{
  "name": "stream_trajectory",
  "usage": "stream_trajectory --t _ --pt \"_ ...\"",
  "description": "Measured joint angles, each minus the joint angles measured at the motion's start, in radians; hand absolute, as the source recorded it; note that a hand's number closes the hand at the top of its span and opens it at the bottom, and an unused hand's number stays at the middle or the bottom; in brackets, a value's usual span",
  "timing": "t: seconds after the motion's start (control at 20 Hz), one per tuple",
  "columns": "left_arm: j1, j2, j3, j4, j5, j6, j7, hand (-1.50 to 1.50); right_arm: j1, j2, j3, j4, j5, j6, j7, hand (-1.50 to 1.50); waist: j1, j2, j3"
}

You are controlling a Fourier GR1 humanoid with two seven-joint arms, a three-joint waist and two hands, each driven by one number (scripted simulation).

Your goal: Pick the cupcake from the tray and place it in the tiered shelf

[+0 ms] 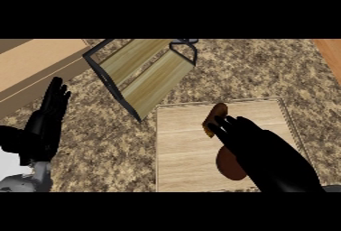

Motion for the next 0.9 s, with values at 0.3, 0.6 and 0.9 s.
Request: stream_trajectory --t 0.3,0.6,0.9 --pt "0.021 -0.02 0.025 -0.017 -0.027 -0.02 0.006 0.0 0.071 0.068 -0.021 0.073 0.13 0.019 -0.069 -1.5 -0.001 0.001 0.001" --pt "0.011 -0.034 0.058 -0.032 -0.05 -0.045 0.035 0.0 0.139 0.119 -0.053 0.135 0.237 0.043 -0.17 -1.5 -0.002 0.001 0.001" --pt "0.031 -0.074 0.073 -0.006 -0.07 -0.081 -0.006 0.0 0.219 0.133 -0.088 0.191 0.343 0.03 -0.304 -1.5 -0.003 0.001 0.001"
